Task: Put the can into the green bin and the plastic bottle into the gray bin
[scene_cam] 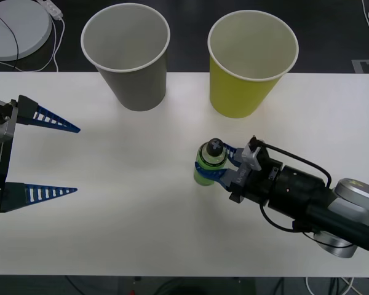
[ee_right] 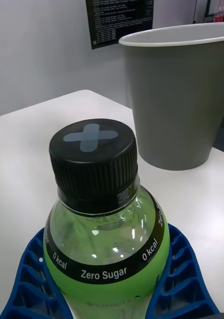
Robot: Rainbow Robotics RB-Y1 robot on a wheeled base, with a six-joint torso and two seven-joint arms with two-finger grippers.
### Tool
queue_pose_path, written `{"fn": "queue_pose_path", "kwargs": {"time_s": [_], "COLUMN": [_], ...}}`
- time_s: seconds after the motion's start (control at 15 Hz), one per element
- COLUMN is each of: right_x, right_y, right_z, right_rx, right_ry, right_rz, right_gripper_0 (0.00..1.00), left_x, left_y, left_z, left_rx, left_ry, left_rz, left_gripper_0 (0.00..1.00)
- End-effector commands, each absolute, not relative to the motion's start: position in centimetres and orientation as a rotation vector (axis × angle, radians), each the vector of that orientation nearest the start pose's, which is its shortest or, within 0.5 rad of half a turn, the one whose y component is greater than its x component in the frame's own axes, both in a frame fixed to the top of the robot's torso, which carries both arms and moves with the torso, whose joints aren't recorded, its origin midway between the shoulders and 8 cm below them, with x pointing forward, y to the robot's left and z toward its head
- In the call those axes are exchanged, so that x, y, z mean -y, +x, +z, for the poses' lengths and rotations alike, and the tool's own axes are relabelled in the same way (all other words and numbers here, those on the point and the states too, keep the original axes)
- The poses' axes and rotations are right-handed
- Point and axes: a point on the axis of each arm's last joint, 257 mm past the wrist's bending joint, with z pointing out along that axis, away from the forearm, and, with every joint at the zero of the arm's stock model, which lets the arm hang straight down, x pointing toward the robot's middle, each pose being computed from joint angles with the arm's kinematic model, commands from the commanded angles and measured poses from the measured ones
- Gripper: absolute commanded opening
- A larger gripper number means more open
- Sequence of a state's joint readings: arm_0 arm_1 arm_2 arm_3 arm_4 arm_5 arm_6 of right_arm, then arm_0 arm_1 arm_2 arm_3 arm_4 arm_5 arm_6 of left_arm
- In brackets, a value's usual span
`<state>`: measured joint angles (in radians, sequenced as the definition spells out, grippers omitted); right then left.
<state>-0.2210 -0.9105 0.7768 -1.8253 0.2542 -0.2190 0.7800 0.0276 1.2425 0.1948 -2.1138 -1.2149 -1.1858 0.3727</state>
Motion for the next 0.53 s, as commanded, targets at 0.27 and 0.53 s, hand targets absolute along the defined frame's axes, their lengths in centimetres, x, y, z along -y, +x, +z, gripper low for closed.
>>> {"fn": "queue_pose_path", "kwargs": {"time_s": [0.27, 0.53], "right_x": [6.3, 6.1], "right_y": [40.7, 40.0], "right_z": [-17.1, -15.0], "right_rx": [-1.481, -1.521], "right_ry": [-0.924, -0.884], "right_rz": [0.498, 0.479], "right_gripper_0": [0.0, 0.0], "left_x": [-21.8, -21.8], "left_y": [33.9, 33.9], "left_z": [-9.6, -9.6], "left_rx": [-1.559, -1.559], "left_ry": [1.669, 1.669], "left_rz": [-0.358, -0.358], "left_gripper_0": [1.0, 1.0]}}
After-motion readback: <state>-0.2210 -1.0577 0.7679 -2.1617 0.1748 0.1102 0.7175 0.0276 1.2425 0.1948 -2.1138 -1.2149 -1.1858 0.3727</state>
